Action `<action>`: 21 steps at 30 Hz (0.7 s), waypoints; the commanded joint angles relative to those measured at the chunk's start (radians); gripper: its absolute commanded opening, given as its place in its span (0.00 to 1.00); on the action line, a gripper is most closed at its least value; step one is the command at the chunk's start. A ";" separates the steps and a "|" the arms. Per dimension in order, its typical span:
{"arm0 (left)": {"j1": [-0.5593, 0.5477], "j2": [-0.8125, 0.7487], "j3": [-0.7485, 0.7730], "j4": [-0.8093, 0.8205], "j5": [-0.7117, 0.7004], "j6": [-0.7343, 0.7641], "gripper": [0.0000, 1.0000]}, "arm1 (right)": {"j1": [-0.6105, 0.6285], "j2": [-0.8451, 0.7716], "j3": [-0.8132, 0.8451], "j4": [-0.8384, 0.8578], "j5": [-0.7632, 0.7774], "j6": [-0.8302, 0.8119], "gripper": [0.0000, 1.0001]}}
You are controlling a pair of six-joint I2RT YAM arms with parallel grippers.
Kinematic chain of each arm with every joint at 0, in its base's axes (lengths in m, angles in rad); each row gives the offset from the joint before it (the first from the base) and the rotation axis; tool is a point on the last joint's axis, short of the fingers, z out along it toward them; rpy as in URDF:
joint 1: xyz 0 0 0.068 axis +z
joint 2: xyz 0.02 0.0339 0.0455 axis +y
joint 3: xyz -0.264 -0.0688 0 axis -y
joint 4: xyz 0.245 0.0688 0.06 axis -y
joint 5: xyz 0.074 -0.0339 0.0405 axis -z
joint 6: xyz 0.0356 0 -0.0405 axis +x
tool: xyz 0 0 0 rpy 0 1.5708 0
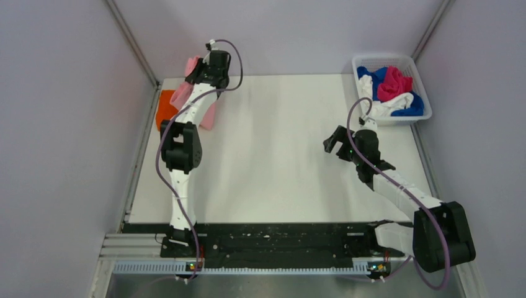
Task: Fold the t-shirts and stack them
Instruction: Put the neatly folded tshirt into the corner of the board with the left arm
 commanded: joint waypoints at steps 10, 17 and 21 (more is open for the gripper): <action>0.106 0.012 0.075 0.078 0.024 -0.010 0.00 | 0.006 0.005 0.048 -0.022 0.026 -0.006 0.99; 0.167 0.086 0.102 0.056 0.124 -0.077 0.00 | 0.005 0.010 0.057 -0.038 0.045 -0.011 0.99; 0.198 0.141 0.150 0.020 0.154 -0.122 0.00 | 0.005 0.025 0.068 -0.051 0.046 -0.011 0.99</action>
